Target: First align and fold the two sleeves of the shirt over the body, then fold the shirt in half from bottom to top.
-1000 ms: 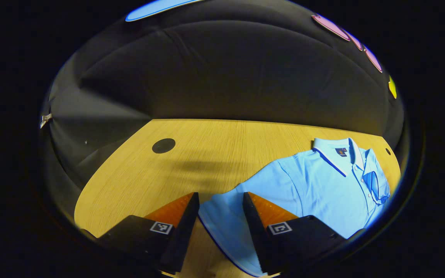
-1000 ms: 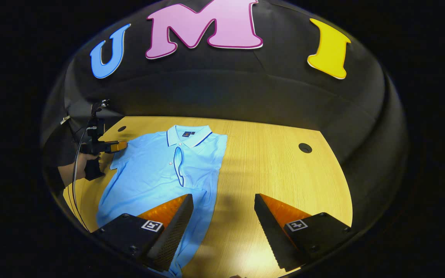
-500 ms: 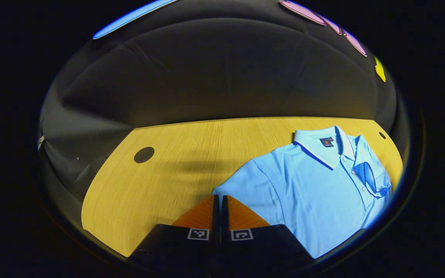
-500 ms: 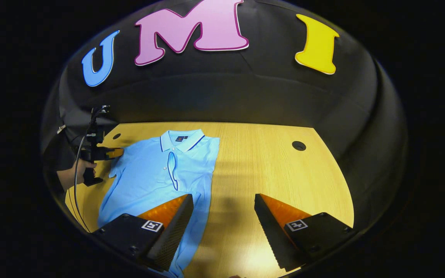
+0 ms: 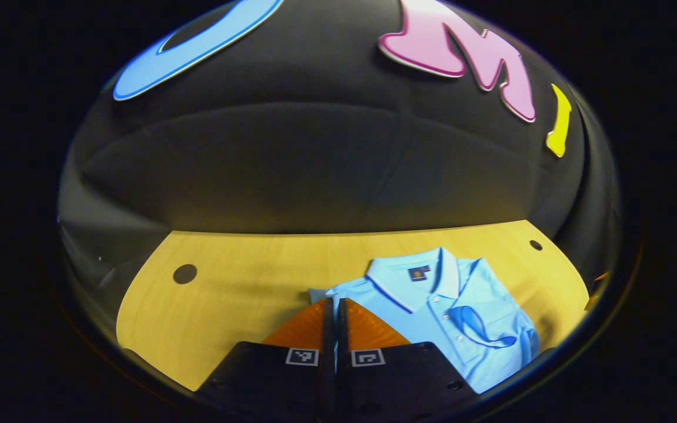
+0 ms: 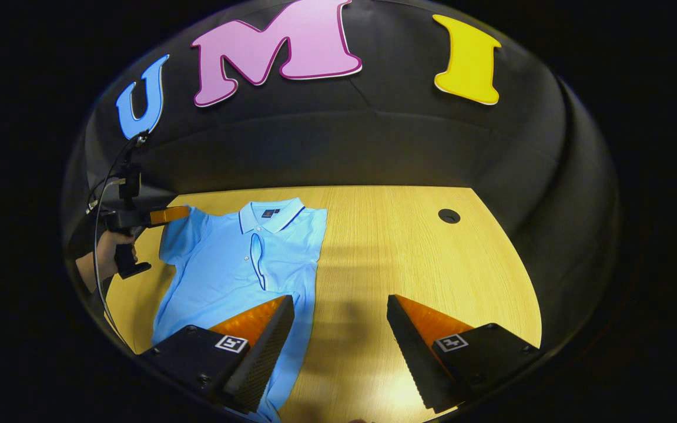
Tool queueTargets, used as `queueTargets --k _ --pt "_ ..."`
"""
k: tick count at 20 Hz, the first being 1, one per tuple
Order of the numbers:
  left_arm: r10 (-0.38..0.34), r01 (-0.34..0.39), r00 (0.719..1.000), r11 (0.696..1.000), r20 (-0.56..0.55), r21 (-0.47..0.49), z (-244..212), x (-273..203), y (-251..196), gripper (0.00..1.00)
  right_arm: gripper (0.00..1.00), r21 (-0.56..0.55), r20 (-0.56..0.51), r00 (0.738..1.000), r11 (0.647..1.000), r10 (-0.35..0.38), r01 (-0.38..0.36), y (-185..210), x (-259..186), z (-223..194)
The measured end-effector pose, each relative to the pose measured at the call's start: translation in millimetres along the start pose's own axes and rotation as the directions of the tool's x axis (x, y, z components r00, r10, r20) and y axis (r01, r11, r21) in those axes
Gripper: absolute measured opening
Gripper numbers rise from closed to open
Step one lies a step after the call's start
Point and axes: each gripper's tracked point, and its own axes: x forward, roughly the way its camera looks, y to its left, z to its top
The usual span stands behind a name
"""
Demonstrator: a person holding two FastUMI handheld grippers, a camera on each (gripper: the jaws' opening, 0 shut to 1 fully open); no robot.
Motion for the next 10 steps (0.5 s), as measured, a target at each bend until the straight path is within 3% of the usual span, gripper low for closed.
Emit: queueTargets --k 7,8,9,10 --pt "-0.153 0.152 0.988 0.987 -0.023 -0.051 -5.5 -8.2 -90.0 0.07 0.99 0.02 0.004 1.0 1.0 0.007 -0.007 -3.0 -2.8 1.2" --pt "-0.186 0.184 0.982 0.981 -0.027 -0.066 -5.8 -11.7 -100.5 0.12 0.99 0.022 0.003 1.0 1.0 0.007 -0.007 -3.6 -4.1 0.1" --pt "-0.212 0.21 0.977 0.975 -0.022 -0.078 -5.1 -15.0 -109.6 0.09 0.99 0.024 0.0 1.0 1.0 0.007 -0.007 -3.3 -5.2 -1.5" --pt "-0.238 0.237 0.971 0.968 -0.01 -0.079 -3.0 -20.7 -117.3 0.29 0.99 0.028 -0.001 1.0 1.0 0.007 -0.006 -3.7 -6.1 -2.4"
